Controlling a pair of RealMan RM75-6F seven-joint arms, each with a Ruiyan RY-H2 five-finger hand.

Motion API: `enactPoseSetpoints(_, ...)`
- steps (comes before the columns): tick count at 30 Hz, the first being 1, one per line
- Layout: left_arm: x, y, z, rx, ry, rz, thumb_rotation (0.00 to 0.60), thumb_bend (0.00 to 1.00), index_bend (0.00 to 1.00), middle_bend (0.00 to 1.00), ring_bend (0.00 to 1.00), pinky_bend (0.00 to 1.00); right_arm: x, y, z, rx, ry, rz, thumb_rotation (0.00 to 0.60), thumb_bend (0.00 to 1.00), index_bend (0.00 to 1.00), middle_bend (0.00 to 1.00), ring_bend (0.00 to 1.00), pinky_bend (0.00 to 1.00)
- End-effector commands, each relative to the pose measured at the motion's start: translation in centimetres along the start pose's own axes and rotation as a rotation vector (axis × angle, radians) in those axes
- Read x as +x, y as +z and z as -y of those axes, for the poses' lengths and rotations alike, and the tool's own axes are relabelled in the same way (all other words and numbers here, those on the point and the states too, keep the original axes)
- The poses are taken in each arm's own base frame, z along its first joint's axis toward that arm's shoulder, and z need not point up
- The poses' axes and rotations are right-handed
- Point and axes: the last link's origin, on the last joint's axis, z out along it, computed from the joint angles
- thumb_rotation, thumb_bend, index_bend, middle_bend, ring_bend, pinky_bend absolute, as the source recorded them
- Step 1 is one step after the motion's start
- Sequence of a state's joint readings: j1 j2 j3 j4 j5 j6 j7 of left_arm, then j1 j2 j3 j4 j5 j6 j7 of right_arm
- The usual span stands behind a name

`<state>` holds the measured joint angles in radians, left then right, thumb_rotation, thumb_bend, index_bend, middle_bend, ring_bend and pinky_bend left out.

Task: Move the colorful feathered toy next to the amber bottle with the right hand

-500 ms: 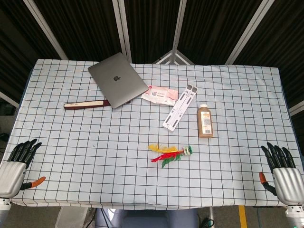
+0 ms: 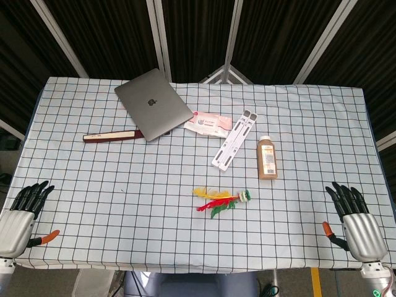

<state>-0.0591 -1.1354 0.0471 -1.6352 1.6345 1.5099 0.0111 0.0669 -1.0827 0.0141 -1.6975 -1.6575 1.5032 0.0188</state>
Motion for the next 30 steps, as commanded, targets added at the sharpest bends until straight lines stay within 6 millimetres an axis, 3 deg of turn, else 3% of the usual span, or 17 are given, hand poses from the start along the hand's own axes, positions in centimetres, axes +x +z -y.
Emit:
enactPoseSetpoints(1, 0.0, 0.1, -0.1, -0.001, 0.001, 0.002, 0.600, 0.00, 0.00, 0.00, 0.00, 0.00, -0.1, 2.7, 2.3, 0.108, 0.049, -0.007, 0.600, 0.44, 0.19, 0.03, 0.00, 0.00)
enactPoseSetpoints(5, 0.0, 0.1, -0.1, 0.000, 0.001, 0.001, 0.600, 0.00, 0.00, 0.00, 0.00, 0.00, -1.6, 5.9, 6.0, 0.199, 0.120, 0.014, 0.600, 0.44, 0.33, 0.13, 0.00, 0.00)
enactPoseSetpoints(8, 0.0, 0.1, 0.0, 0.002, -0.004, 0.001, 0.600, 0.00, 0.00, 0.00, 0.00, 0.00, -3.9, 7.3, 9.0, 0.248, 0.153, 0.061, 0.600, 0.44, 0.38, 0.18, 0.00, 0.00)
enactPoseSetpoints(19, 0.2, 0.2, 0.1, -0.003, -0.019, 0.005, 0.600, 0.00, 0.00, 0.00, 0.00, 0.00, -12.7, 8.7, 16.8, 0.323, 0.183, 0.196, 0.600, 0.42, 0.44, 0.22, 0.00, 0.00)
enactPoseSetpoints(30, 0.2, 0.2, 0.1, -0.003, -0.027, 0.010, 0.600, 0.00, 0.00, 0.00, 0.00, 0.00, -15.4, 10.4, 19.7, 0.303, 0.200, 0.178, 0.600, 0.42, 0.48, 0.24, 0.00, 0.00)
